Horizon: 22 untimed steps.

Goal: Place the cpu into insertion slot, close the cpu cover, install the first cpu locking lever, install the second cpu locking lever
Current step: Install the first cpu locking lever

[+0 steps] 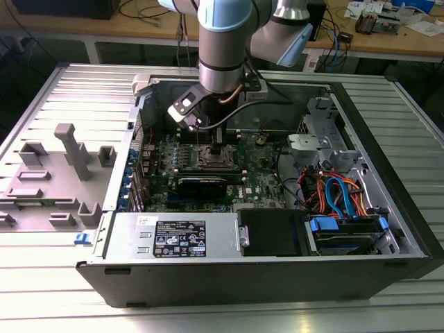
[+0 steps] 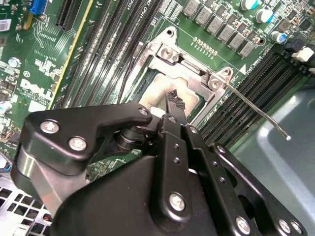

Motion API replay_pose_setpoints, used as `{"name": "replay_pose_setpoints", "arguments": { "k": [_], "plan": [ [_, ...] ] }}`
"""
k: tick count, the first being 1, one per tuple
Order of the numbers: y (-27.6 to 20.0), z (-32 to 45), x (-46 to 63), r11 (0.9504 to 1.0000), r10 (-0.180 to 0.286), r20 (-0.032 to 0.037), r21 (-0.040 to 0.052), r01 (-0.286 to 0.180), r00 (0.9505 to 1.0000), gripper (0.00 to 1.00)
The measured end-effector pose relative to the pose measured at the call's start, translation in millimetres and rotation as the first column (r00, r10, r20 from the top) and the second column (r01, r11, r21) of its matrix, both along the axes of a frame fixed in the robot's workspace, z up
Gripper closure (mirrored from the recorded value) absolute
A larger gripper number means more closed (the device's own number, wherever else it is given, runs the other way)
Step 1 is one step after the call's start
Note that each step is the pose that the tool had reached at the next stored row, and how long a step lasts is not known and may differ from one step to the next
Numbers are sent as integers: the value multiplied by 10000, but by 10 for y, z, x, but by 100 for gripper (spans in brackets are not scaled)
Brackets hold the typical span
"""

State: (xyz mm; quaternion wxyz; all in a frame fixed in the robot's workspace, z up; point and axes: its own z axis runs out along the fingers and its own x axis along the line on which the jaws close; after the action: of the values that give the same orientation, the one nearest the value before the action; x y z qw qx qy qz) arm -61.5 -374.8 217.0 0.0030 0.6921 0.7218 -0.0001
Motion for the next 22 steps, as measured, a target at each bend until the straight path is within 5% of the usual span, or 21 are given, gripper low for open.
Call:
{"name": "replay_pose_setpoints", "arguments": {
  "k": [7, 22],
  "plan": [
    [0, 71, 0, 10000, 0, -7, 5, 0, 10000, 89],
    [-1, 101, 0, 10000, 0, -6, 22, 0, 10000, 89]
  ]
}}
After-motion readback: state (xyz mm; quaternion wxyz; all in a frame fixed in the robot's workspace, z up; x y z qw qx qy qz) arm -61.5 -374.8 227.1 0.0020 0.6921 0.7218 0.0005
